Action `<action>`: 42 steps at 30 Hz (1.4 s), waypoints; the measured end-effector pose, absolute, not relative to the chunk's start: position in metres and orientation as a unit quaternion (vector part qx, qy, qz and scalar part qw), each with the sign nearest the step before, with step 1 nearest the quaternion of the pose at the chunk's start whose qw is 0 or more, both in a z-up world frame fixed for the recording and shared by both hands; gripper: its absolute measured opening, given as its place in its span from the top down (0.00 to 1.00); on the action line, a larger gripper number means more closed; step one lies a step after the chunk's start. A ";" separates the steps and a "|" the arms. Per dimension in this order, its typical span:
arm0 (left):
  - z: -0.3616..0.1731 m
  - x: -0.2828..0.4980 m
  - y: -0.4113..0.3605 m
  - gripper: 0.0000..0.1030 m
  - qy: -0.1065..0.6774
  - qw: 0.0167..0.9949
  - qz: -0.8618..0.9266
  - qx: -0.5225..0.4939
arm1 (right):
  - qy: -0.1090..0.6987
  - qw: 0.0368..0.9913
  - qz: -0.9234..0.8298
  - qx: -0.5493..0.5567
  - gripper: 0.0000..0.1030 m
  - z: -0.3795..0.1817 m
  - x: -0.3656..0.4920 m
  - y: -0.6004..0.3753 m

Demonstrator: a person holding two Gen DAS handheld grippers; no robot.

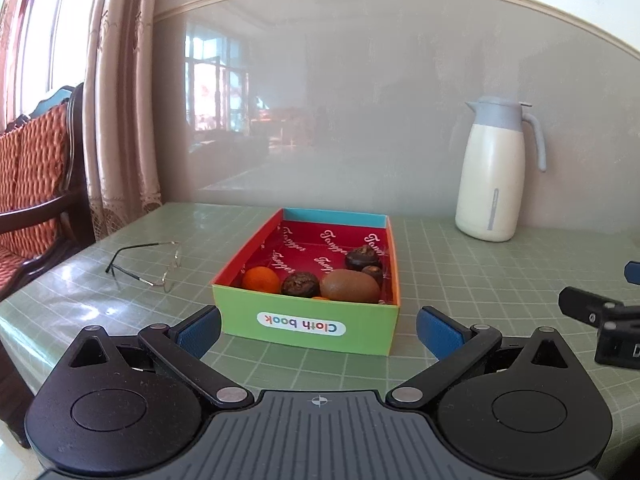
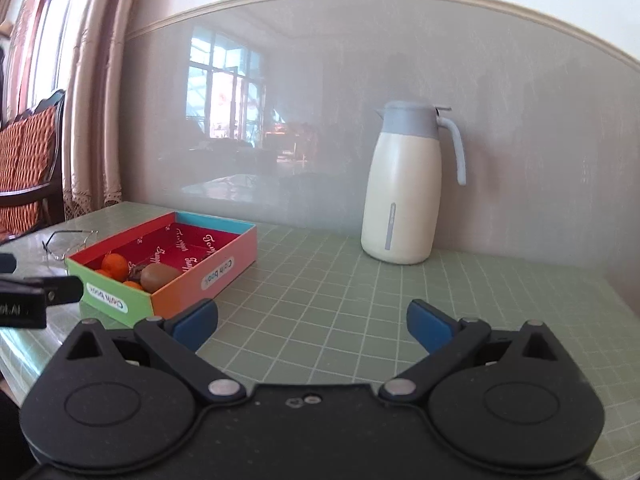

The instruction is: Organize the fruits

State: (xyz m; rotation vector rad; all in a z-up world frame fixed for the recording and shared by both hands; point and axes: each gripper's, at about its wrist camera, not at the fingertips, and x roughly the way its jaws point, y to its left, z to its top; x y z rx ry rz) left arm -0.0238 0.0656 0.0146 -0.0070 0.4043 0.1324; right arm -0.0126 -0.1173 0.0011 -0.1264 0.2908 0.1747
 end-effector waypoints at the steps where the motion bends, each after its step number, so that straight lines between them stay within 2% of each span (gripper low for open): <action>1: 0.013 -0.023 0.065 0.00 0.195 0.978 0.066 -0.003 | 0.142 0.984 0.088 -0.063 0.01 0.001 -0.013 -0.117; 10: 0.008 -0.027 0.057 0.00 0.175 0.983 0.062 0.010 | 0.170 0.984 0.058 -0.005 0.01 -0.001 0.007 -0.134; 42: 0.006 -0.027 0.055 0.00 0.175 0.983 0.054 0.001 | 0.176 0.982 0.064 -0.021 0.01 -0.004 0.007 -0.126</action>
